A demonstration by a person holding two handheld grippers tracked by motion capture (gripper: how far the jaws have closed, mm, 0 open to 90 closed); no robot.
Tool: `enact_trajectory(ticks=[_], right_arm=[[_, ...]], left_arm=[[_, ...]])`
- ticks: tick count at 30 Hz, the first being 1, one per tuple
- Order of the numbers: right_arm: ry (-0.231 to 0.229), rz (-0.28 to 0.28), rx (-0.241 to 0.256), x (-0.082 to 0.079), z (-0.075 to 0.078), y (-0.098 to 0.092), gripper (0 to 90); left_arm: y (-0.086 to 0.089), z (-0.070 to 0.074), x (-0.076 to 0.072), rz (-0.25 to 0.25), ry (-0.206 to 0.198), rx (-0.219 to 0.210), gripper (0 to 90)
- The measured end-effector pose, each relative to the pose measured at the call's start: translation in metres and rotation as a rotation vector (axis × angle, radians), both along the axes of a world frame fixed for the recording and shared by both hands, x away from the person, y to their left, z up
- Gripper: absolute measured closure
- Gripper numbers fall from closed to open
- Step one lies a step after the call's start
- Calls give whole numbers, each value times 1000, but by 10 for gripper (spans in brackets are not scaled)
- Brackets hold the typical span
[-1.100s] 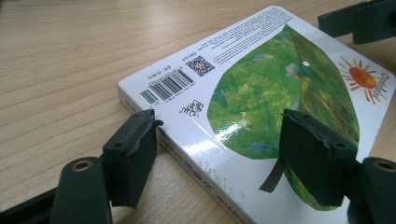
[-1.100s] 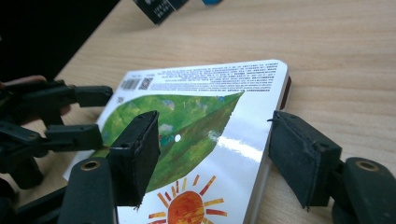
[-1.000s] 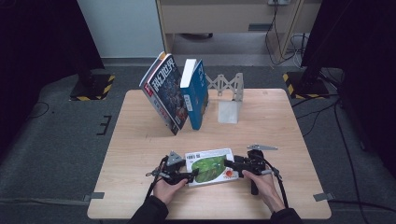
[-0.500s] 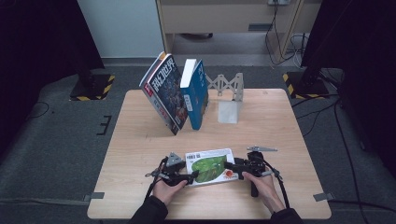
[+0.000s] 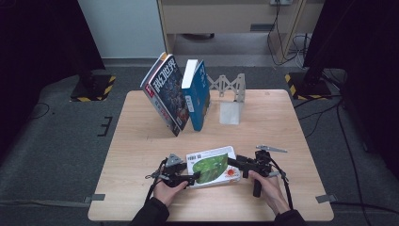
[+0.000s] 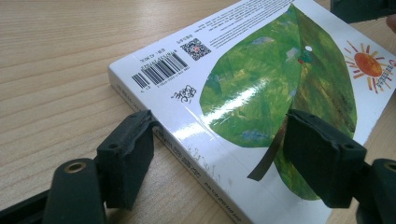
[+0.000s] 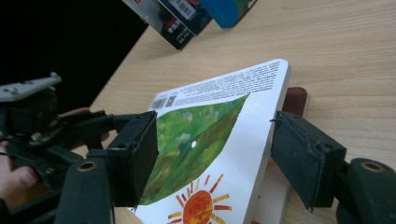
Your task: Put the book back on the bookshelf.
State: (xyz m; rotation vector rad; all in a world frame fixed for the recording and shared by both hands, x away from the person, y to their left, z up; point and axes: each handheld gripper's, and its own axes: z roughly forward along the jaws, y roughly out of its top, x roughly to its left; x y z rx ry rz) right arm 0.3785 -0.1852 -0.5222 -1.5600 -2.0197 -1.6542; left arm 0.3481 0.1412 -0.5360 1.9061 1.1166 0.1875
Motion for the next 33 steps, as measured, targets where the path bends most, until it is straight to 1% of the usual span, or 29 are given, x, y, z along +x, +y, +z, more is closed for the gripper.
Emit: enact_trajectory(ticks=[1,2,6,9,10,15,17,19,21,22,23,28,33], right_arm=[[3,-2,6,0,0,0,321],[-1,1,-2,0,0,0,319],[14,6,-57,1,-6,3,326],[46,11,-87,3,-10,4,329],[56,10,-89,3,-11,4,331],[62,12,-88,4,-16,3,346],[57,21,-111,3,-18,4,339],[50,18,-117,3,-18,5,334],[45,15,-112,2,-16,5,334],[48,11,-101,1,-14,5,332],[42,11,-94,1,-12,4,332],[11,13,-19,-1,1,1,333],[-5,23,46,-3,7,-1,333]], left_arm=[[0,0,0,0,-1,1,239],[0,0,0,-1,-2,5,239],[-2,0,0,-4,-10,20,245],[-2,0,0,-8,-11,20,255],[-2,0,0,-8,-11,20,255],[-2,1,-2,-25,-20,45,262],[-2,1,-3,-26,-19,46,261],[-2,1,-3,-26,-20,46,261],[-2,0,-3,-22,-17,39,259],[-2,0,-3,-21,-18,38,256],[-2,0,-2,-17,-14,31,251],[2,0,-2,-8,4,-6,228],[5,-1,-1,-11,13,-31,198]])
